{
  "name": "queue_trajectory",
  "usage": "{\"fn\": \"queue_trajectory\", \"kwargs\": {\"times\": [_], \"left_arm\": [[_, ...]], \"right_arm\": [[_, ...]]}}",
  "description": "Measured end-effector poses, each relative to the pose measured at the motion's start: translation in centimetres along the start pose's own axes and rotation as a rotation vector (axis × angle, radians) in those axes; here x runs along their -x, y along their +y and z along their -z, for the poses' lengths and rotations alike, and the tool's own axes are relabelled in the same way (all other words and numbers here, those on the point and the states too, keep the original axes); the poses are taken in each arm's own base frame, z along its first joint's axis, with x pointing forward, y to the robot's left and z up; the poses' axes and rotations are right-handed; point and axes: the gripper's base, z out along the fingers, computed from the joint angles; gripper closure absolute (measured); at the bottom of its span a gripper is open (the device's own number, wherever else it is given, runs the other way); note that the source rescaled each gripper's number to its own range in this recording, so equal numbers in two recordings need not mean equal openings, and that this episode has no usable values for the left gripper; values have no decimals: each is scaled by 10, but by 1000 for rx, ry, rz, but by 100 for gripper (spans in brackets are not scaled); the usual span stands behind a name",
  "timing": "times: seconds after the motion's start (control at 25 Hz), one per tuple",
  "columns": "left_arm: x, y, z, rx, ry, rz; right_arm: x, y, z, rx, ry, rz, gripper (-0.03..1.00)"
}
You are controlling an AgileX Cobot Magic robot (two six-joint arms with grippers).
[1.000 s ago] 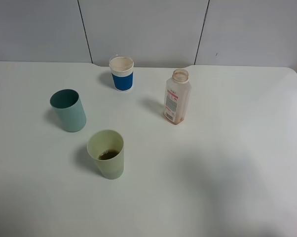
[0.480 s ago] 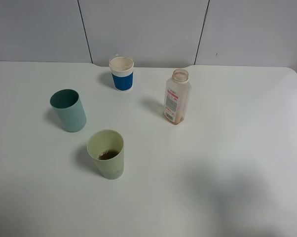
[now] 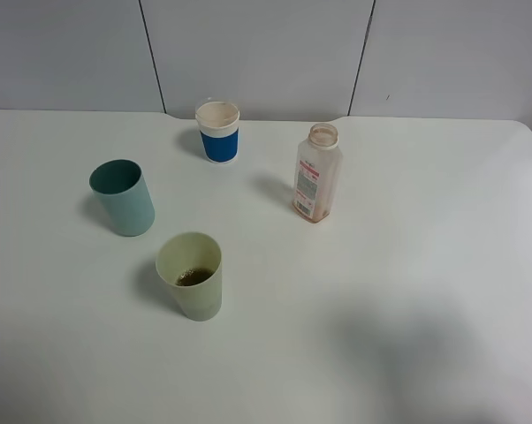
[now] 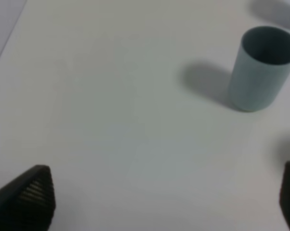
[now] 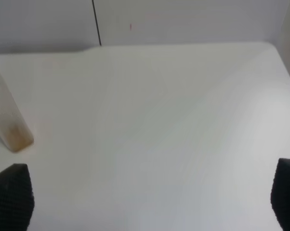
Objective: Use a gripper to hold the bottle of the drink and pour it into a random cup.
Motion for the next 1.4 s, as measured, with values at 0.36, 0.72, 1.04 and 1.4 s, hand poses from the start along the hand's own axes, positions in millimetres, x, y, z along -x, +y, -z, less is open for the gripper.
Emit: {"fn": "queue_trajectory", "kwargs": {"times": [0.36, 0.72, 1.04, 1.4], "left_arm": [[0, 0, 0, 0, 0, 0], [0, 0, 0, 0, 0, 0], [0, 0, 0, 0, 0, 0], [0, 0, 0, 0, 0, 0]], "right_arm": [[-13, -1, -1, -8, 129, -1, -3], [-14, 0, -2, 1, 130, -5, -3], [-14, 0, -2, 0, 130, -5, -3], [-14, 0, -2, 0, 130, -5, -3]]}}
